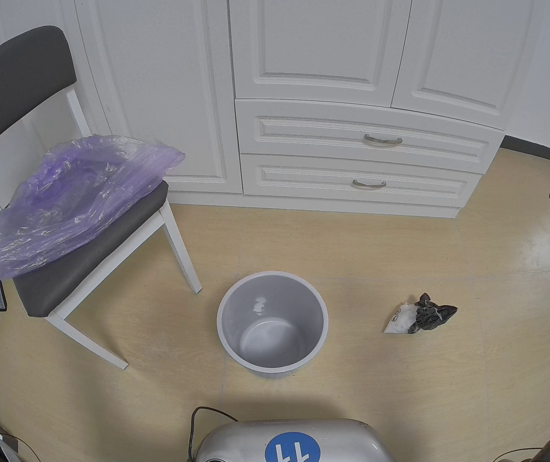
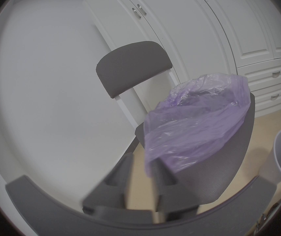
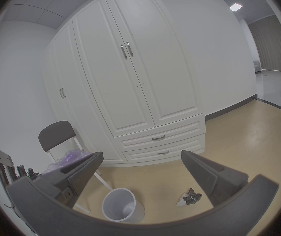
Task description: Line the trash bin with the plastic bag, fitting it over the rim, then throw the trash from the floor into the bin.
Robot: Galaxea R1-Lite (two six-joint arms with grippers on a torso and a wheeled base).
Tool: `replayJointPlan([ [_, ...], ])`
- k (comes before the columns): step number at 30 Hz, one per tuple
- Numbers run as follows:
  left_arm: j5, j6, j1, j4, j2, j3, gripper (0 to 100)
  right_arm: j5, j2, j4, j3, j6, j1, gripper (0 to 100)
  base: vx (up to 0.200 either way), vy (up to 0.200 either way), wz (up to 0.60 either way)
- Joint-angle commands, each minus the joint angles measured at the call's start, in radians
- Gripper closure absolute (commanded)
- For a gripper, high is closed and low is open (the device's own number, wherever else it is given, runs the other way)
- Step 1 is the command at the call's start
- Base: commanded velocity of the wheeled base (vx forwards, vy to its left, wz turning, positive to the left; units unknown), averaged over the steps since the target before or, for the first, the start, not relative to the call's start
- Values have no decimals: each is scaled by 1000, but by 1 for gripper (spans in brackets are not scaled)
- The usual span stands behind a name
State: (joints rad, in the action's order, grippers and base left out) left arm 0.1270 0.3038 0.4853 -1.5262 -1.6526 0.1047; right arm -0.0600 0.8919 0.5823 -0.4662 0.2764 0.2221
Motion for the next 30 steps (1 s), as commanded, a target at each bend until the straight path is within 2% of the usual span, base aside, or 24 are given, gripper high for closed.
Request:
replayJointPlan([
  [1, 0, -3, -17, 0, -15, -7, 100, 0, -1, 1, 1, 0, 0, 0, 0, 0, 0],
  [11, -4, -35, -42, -2, -4, -10, 100, 0, 1, 1, 6, -2, 0, 0, 0, 0, 0],
  [17, -93, -42, -45, 0, 45, -3, 100, 0, 1, 1, 14, -3, 0, 0, 0, 0, 0],
  [19, -155, -51, -53, -2, 54, 12, 100, 0, 1, 1, 14, -3, 0, 0, 0, 0, 0],
  [26, -168, -54, -119, 0, 82, 26, 100, 0, -1, 1, 29, -13, 0, 0, 0, 0, 0],
  [30, -219, -111, -175, 0, 114, 55, 100, 0, 4, 1, 31, -16, 0, 0, 0, 0, 0],
])
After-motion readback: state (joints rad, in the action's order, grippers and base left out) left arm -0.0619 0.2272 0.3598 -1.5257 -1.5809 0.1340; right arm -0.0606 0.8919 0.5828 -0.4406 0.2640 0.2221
